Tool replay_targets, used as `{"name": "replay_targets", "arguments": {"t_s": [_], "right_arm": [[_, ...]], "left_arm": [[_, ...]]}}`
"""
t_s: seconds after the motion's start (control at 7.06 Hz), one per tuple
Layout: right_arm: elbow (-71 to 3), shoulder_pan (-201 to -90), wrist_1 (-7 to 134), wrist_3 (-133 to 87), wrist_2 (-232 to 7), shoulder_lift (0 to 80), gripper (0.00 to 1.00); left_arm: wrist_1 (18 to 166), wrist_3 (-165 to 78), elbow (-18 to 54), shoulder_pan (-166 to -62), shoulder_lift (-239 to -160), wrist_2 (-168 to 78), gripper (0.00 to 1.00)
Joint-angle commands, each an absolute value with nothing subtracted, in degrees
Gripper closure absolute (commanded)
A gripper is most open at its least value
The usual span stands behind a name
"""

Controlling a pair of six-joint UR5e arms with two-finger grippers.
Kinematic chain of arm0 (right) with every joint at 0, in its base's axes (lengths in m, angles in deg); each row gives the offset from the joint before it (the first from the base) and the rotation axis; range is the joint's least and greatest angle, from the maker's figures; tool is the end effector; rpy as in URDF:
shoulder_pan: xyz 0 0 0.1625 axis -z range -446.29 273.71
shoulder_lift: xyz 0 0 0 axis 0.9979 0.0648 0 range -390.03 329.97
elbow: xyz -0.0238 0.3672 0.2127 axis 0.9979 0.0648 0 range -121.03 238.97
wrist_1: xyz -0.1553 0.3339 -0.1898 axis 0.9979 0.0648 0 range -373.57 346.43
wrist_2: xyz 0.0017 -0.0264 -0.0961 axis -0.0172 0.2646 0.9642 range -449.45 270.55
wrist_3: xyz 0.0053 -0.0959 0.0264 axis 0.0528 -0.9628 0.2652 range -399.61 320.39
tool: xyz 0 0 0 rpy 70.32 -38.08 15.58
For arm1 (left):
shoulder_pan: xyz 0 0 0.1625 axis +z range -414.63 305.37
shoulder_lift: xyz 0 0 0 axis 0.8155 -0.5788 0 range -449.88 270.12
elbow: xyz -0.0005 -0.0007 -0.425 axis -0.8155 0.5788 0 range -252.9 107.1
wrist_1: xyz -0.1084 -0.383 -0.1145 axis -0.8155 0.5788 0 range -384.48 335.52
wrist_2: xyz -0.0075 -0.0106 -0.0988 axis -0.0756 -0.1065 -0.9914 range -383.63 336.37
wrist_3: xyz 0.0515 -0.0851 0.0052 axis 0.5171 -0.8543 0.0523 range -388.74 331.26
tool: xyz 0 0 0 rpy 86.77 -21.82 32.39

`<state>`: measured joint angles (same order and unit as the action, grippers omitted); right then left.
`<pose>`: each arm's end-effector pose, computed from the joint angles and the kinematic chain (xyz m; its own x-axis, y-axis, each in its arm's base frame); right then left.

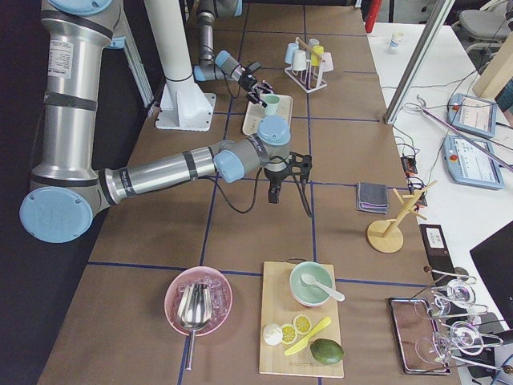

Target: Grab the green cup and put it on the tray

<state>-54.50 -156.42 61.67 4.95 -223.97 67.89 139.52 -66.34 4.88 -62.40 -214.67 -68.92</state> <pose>-0.0902 -0.4365 0.4893 0.5979 0.1599 0.7855 -0.1771 0.9820 -0.0651 0.6300 -0.2912 0.2539 0.5554 0.4926 -0.6700 0.5711 0.3598 0.7379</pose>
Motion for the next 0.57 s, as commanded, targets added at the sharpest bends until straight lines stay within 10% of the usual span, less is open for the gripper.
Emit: {"name": "replay_targets", "arguments": {"t_s": [0.0, 0.42], "right_arm": [[-54.67, -156.42, 61.67, 4.95, -224.01, 67.97, 0.0], [-54.67, -156.42, 61.67, 4.95, -223.92, 67.97, 0.0]], "left_arm": [[139.52, -66.35, 4.88, -62.37, -214.6, -68.8, 0.17], [139.52, -66.35, 3.91, -62.37, -214.6, -68.89, 0.17]]}}
